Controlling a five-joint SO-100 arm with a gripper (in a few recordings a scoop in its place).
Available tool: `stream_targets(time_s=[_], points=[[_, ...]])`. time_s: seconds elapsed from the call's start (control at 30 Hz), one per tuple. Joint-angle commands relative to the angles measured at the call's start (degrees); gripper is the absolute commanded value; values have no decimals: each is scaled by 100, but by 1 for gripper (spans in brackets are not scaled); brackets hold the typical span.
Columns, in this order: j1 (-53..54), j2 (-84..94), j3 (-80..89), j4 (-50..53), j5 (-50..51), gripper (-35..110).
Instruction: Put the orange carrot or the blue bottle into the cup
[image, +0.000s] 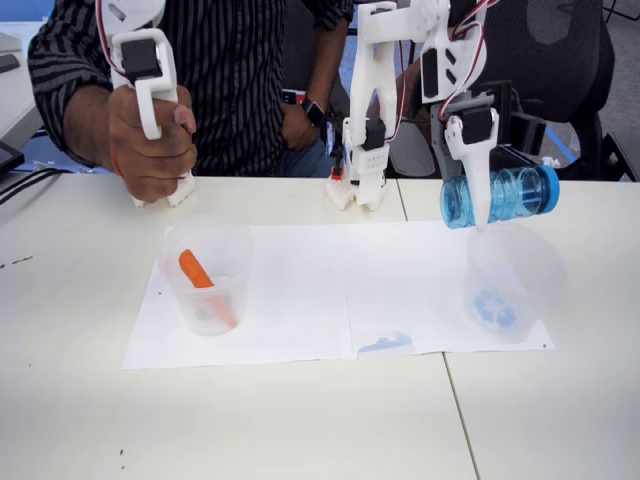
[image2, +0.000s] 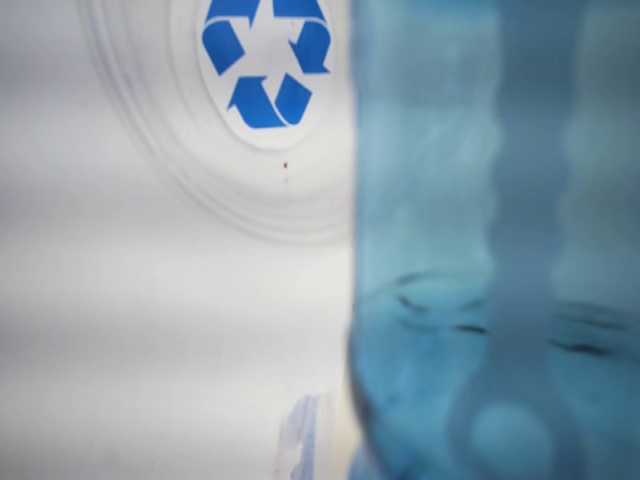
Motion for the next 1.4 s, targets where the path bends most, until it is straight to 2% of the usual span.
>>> stream_targets(time_s=[0.0,0.27,0.7,0.93,1.37], points=[[-53,246,255,-343,185,15],[-404,703,826,-809,114,15],[-527,800,896,-826,88,15],[-1020,800,870,-835,79,15],[-615,765,905,-800,79,15]])
